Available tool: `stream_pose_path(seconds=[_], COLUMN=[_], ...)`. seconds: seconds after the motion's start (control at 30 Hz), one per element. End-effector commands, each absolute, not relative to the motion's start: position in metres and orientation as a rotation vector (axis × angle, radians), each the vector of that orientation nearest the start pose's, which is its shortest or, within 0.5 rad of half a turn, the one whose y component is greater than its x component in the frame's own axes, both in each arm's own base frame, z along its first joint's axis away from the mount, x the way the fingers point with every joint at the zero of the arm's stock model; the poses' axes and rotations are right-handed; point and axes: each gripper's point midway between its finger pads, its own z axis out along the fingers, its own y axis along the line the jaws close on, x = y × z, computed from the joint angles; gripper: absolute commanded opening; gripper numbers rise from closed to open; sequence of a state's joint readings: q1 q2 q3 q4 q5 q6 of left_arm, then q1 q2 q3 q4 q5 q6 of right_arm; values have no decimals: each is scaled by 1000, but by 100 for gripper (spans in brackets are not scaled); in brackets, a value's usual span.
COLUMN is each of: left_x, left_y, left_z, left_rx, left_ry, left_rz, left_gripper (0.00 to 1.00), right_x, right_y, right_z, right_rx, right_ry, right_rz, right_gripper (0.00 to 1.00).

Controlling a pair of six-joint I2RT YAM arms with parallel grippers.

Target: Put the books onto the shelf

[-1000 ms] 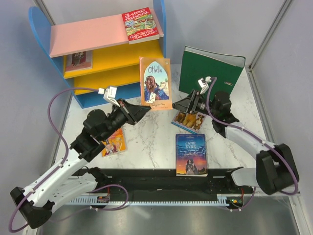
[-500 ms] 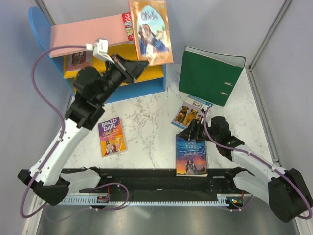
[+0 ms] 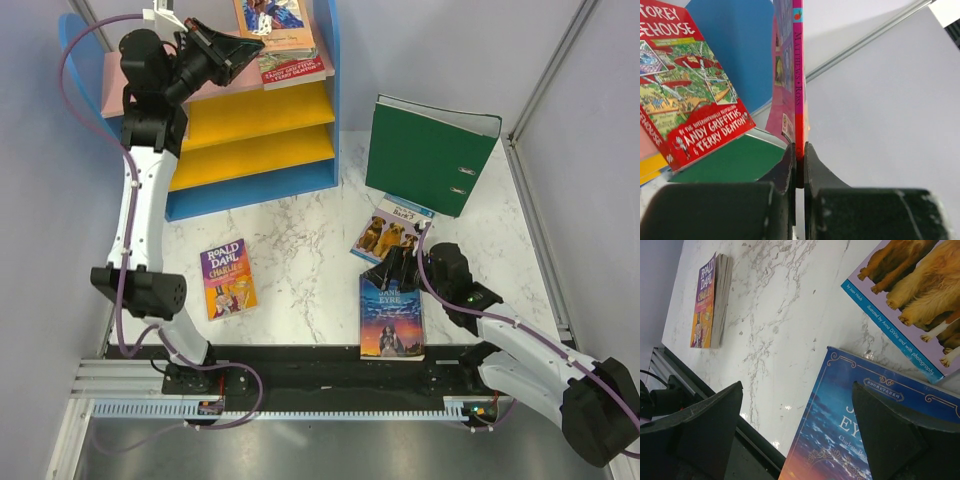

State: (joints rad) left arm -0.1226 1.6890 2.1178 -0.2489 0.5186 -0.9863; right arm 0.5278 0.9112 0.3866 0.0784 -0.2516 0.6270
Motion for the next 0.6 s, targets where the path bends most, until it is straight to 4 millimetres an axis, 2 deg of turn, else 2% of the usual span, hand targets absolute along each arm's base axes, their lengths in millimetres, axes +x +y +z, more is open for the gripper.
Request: stream_pose_path(seconds=[0.0,0.03,0.2,0.37,0.57], left_x=[438,447,465,474,476], left_y=[-187,-189,-188,-187,-184], left_z=[557,551,542,533,532], left_rx=[-169,-183,-235,-281,-323], left_ry=[1582,1586,1578,1583,1567], left_rz=[-1552,-1569,-1585,-1584,-1547], left_gripper=[2,2,2,2,2], right_x=[228,227,226,227,227], right_y=[205,206,206,207,207], right_z=[118,117,116,115,113], right_rx=[-65,-67,-69,-70,-70], right_ry=[2130,2130,2135,2139,2147], right_rz=[927,927,928,928,927], right_gripper=[97,97,98,98,98])
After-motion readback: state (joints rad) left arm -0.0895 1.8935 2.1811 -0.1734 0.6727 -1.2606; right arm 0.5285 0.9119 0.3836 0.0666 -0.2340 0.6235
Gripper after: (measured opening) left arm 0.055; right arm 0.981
